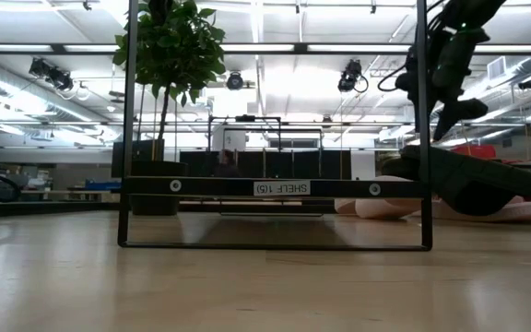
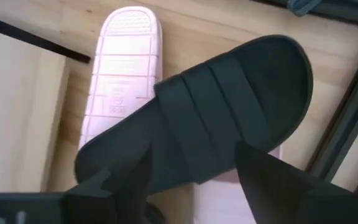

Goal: Pick and place slides into the shelf
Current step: Put the black slipper on the shelf

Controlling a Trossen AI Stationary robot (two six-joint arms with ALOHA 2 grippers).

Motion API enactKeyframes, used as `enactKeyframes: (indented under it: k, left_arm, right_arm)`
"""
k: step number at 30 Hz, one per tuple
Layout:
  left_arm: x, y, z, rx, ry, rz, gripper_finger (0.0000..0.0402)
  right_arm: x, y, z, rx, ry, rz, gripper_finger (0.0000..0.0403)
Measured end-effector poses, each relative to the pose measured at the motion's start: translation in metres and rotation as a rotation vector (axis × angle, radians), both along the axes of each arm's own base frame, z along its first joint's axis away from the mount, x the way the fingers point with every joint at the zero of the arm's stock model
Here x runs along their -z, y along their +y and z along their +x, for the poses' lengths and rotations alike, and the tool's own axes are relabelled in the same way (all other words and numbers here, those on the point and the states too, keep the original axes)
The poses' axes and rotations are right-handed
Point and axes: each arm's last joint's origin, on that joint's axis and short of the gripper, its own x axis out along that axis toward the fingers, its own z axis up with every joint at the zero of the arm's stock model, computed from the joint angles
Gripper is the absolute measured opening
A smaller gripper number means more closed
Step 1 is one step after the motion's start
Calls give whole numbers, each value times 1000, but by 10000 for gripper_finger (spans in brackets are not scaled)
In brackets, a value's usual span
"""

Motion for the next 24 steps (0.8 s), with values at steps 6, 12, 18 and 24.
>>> enactKeyframes:
  k: [6,12,18,24]
  left_arm:
    - [0,0,0,1,1,2,24]
    - [0,0,0,0,1,2,34]
    - [0,0,0,1,1,2,32]
    - [0,0,0,1,1,2,23]
  right_arm:
    - [6,-1,11,-68,72,-35,263]
    - [12,3,26,-139,163,-58,265]
    - [22,4,42,-174,259,-71,265]
    - [32,3,50,-181,357,-82,263]
